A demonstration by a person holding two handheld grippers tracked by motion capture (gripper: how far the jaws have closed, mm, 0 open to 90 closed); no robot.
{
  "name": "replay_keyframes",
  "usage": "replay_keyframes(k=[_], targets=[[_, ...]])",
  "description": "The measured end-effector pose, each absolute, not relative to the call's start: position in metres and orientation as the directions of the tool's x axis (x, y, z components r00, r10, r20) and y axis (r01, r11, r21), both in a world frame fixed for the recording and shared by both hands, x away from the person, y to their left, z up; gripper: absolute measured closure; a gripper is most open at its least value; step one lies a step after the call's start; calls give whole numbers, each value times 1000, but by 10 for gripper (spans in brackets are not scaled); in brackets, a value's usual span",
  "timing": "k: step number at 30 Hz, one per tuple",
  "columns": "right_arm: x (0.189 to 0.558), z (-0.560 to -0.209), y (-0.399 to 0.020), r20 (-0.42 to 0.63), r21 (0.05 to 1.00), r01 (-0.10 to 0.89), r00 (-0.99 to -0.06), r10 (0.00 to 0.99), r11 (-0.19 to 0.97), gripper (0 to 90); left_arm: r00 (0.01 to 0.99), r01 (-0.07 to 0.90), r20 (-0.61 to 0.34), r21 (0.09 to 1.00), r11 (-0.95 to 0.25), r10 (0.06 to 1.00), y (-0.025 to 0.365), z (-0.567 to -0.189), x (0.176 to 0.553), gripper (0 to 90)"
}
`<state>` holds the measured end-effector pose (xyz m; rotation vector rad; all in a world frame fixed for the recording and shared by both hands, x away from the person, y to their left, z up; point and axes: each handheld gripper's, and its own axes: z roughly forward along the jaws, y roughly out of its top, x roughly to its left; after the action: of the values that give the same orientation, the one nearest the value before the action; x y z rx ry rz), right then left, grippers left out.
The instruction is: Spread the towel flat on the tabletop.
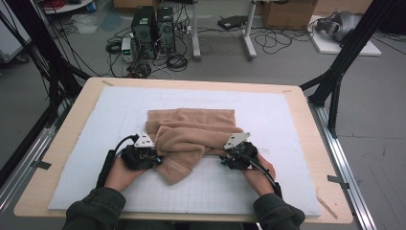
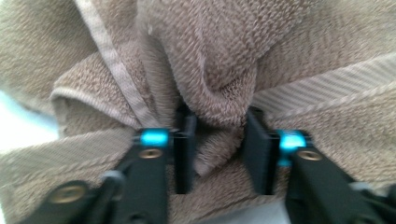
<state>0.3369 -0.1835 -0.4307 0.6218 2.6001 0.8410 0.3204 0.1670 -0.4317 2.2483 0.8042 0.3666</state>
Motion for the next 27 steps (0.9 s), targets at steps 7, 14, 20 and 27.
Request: replay_keyframes(k=[7, 14, 20, 27], targets=[[335, -424, -195, -111, 640, 278, -889, 444, 716, 849, 797, 418, -30, 748, -515, 603, 167, -415, 299, 847], [315, -387, -235, -103, 695, 242, -898, 427, 677, 850, 834, 330, -9, 810, -485, 552, 164, -378, 263, 848], [304, -350, -259, -141, 714, 191, -903, 406, 674, 850, 832, 257, 46, 852, -456, 553, 164, -341, 252, 849], [354, -361, -259, -123, 677, 301, -854, 506, 672, 849, 696, 345, 87, 830, -438, 713, 169, -367, 329, 849]])
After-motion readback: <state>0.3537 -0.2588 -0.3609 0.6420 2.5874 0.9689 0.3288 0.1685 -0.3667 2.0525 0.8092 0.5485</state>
